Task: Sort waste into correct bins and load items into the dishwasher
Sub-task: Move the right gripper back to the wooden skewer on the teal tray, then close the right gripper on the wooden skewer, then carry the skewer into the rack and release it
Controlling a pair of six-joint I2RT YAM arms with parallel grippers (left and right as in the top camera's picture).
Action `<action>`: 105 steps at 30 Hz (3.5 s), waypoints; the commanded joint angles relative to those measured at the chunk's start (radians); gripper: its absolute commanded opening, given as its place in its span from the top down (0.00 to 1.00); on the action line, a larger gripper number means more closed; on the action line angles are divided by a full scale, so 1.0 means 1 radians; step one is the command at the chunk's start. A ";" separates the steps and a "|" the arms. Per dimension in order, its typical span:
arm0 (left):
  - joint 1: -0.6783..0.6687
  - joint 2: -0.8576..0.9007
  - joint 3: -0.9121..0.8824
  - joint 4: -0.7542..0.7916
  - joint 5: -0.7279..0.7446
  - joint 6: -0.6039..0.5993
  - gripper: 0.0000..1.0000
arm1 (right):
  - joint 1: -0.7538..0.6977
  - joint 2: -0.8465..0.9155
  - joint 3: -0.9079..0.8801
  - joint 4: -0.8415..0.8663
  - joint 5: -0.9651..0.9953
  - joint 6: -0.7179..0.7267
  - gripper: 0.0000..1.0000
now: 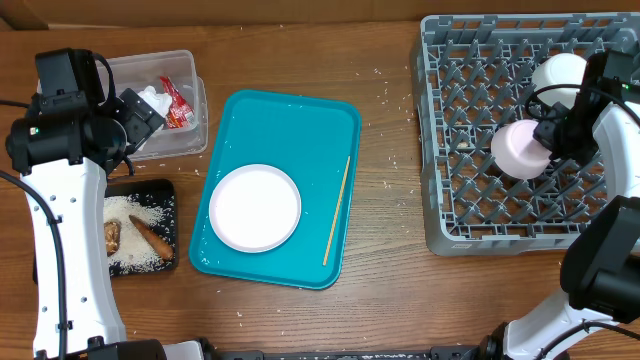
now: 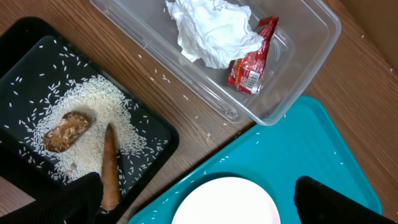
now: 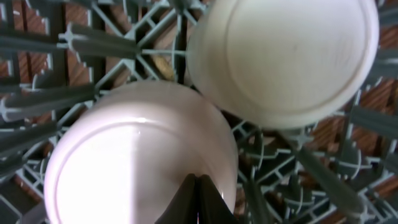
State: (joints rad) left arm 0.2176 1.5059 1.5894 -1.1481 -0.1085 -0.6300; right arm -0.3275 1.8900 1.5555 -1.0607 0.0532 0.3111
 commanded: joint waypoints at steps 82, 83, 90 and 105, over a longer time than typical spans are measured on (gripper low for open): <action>-0.002 0.000 0.002 0.000 0.001 -0.013 0.00 | 1.057 0.233 -0.079 0.083 -0.085 0.531 0.85; -0.002 0.000 0.002 0.000 0.001 -0.013 0.00 | 1.057 0.233 -0.074 0.079 -0.085 0.531 0.91; -0.002 0.000 0.002 0.000 0.001 -0.013 0.00 | 1.023 0.216 0.039 -0.040 -0.039 0.525 0.96; -0.002 0.000 0.002 0.000 0.001 -0.013 0.00 | 0.652 -0.057 0.286 -0.163 0.023 0.095 0.96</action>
State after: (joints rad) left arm 0.2176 1.5059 1.5894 -1.1481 -0.1085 -0.6304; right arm 0.4023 1.9293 1.7981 -1.2381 0.0574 0.5934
